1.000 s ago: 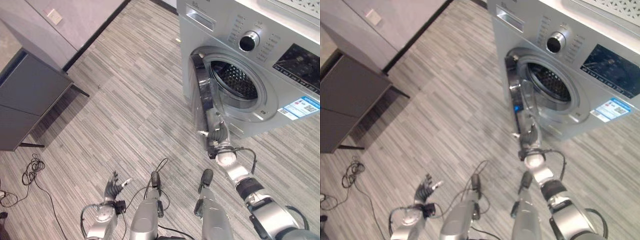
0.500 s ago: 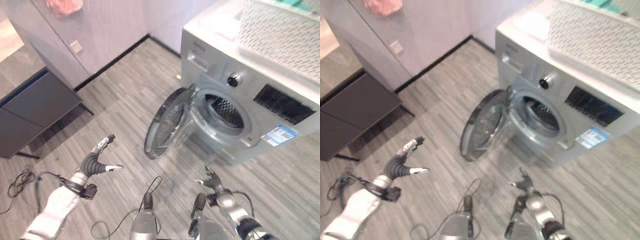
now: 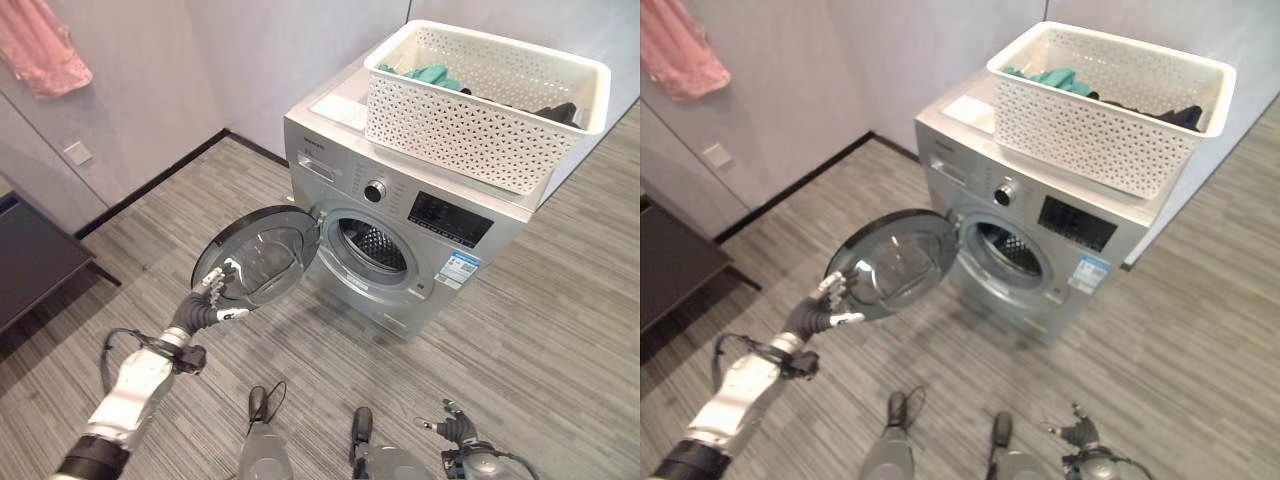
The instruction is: Grab the laundry basket,head to the washer,open it,put in the laundry and shut it.
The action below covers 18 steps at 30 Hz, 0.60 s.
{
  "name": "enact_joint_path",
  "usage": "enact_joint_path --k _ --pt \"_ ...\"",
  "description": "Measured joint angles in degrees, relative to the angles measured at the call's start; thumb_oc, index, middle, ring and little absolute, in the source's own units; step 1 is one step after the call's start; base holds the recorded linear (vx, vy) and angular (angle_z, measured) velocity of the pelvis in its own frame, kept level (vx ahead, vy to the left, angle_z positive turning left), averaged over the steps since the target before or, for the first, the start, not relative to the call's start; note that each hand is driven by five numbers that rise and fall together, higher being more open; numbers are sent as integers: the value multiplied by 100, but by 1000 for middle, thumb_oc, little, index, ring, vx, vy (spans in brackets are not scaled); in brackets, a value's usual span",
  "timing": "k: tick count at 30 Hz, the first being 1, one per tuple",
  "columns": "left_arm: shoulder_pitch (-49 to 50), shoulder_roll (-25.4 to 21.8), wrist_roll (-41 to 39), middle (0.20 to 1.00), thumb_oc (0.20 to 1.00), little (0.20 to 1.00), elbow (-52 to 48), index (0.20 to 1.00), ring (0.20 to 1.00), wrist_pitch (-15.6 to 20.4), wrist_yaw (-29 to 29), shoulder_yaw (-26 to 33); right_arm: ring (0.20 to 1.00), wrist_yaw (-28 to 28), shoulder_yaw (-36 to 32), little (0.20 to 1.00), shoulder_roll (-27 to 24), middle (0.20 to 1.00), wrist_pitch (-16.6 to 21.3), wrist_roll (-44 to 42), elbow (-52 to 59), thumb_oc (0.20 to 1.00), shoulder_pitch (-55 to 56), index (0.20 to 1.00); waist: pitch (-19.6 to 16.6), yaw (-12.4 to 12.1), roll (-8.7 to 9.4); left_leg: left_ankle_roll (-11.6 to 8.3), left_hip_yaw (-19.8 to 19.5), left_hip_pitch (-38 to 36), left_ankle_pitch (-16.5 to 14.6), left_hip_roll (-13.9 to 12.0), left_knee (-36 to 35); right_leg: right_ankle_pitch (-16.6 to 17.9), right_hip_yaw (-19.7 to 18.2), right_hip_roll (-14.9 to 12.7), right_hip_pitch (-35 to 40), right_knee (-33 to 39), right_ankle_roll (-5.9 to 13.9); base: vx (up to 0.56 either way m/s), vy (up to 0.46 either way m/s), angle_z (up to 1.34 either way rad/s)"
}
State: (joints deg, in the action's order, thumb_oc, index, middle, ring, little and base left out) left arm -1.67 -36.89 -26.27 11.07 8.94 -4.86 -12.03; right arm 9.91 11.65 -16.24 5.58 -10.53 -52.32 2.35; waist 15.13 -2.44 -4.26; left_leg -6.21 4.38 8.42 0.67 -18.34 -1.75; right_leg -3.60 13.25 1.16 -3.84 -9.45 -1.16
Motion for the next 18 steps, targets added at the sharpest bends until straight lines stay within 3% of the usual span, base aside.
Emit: enact_joint_path --k 1,3,4,5,6,7,8,9,11,12,15,18 --pt "51 -19 53 1000 1000 1000 3 1000 1000 -48 7 -6 1000 -6 -32 1000 125 1000 4 0 136 1000 101 1000 -89 -1 276 -35 163 33 -8 175 137 -1 -3 -247 -81 118 12 316 371 -10" --pt "137 -19 173 1000 1000 1000 56 1000 1000 -102 12 0 1000 -13 -65 1000 225 1000 2 0 165 1000 133 1000 -212 -80 536 -12 154 66 -10 664 891 -8 -124 -659 -96 406 62 230 291 -38" --pt "316 37 210 1000 1000 1000 95 1000 1000 -124 3 -2 1000 -22 -196 1000 164 1000 -23 -1 186 1000 116 1000 -245 -79 378 179 159 -382 -146 774 868 -36 -209 -741 154 617 165 154 212 -69" --pt "469 147 208 1000 1000 1000 49 1000 1000 -127 3 14 1000 -28 -234 1000 -27 1000 -34 -6 285 1000 195 1000 -359 -52 -68 230 167 -734 -392 576 573 -131 -189 -637 30 173 218 148 210 -47" --pt "533 20 209 1000 1000 1000 132 1000 1000 -147 -20 31 1000 -14 -251 1000 115 1000 -81 -33 209 1000 225 1000 -385 24 123 117 353 -846 -404 897 508 -287 -454 -1035 28 -207 343 201 337 -15" --pt "623 -145 209 1000 1000 1000 104 1000 1000 -145 -52 65 1000 -80 -239 1000 194 1000 -113 -57 236 1000 336 1000 -493 9 257 174 450 -881 -404 1133 534 -179 -545 -1279 88 -89 494 199 346 -3" --pt "739 -228 199 1000 1000 1000 119 1000 1000 -159 -64 81 1000 -132 -251 1000 217 1000 -146 -64 216 1000 380 1000 -523 5 280 217 588 -931 -443 1254 635 50 -607 -1373 120 8 715 242 429 -38" --pt "971 -805 194 1000 1000 1000 158 1000 1000 -227 -369 -184 1000 -142 -344 1000 271 1000 -158 -64 176 1000 286 1000 -548 -23 257 483 751 -939 -648 1403 790 325 -780 -1534 272 242 865 144 291 -50" --pt "1031 -1035 197 1000 1000 1000 178 1000 1000 -318 -542 -267 1000 -142 -398 1000 265 1000 -160 -65 180 1000 224 1000 -601 -27 212 492 870 -895 -644 1467 763 434 -818 -1646 297 433 823 137 307 -28" --pt "831 -1164 202 1000 1000 1000 307 1000 1000 -377 -683 -431 1000 -148 -402 1000 276 1000 -169 -93 157 1000 209 1000 -626 8 253 630 875 -861 -765 1687 775 508 -817 -1752 272 456 734 139 310 5" --pt "526 -1257 212 1000 1000 1000 486 1000 1000 -438 -935 -707 1000 -163 -431 1000 260 1000 -174 -114 179 1000 202 1000 -723 140 221 788 871 -841 -800 1800 756 746 -863 -1851 83 177 617 110 282 2" --pt "-147 -1287 261 1000 1000 1000 909 1000 1000 -590 -1104 -1352 1000 -198 -487 1000 228 1000 -176 -233 389 1000 142 1000 -699 367 166 937 867 -855 -741 1880 734 852 -1148 -1989 -461 -898 686 135 227 11"
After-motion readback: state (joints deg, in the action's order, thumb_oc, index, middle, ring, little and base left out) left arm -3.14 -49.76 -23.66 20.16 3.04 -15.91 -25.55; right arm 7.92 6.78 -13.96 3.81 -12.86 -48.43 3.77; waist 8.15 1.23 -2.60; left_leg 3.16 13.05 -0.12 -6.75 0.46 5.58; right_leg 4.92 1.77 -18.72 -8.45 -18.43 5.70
